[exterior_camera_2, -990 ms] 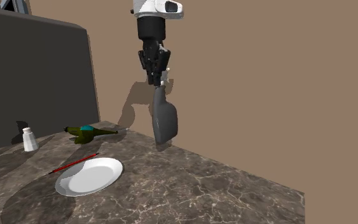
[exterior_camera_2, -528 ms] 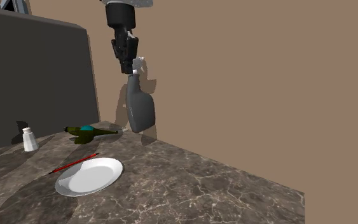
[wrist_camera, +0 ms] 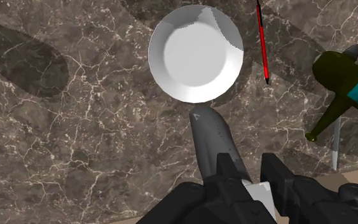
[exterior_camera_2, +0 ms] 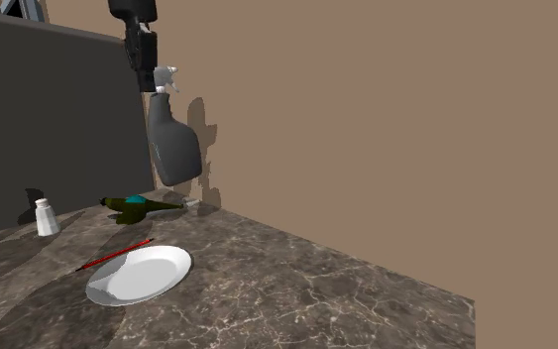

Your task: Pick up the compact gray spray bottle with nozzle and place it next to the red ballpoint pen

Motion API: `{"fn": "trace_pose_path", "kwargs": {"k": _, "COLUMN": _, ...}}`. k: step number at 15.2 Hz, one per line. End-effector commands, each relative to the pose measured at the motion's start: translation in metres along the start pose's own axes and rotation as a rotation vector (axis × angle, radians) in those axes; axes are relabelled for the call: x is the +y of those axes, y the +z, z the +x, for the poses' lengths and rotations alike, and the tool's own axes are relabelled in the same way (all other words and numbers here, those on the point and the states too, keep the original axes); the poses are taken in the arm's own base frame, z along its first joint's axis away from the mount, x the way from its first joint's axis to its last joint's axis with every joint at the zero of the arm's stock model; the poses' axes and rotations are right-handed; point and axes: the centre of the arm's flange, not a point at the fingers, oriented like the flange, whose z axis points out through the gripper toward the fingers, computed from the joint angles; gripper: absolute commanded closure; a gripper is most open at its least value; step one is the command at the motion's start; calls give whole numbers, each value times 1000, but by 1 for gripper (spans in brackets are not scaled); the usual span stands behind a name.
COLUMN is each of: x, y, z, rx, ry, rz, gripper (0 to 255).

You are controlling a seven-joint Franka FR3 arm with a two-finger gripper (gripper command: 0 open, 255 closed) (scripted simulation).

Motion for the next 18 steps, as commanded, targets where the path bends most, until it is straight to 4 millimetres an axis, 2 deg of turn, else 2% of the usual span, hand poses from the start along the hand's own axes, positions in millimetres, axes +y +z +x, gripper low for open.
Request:
{"fn": "trace_pose_path", "kwargs": {"k": 1, "x": -18, "y": -4, "z": -12, "rx": 0, "ry": 2, "rz": 0, "gripper": 255}}
{"fn": "trace_pose_path", "kwargs": {"k": 18, "x": -180, "y": -85, "z": -145, "rx": 0, "ry": 2, "rz": 0, "gripper": 255}}
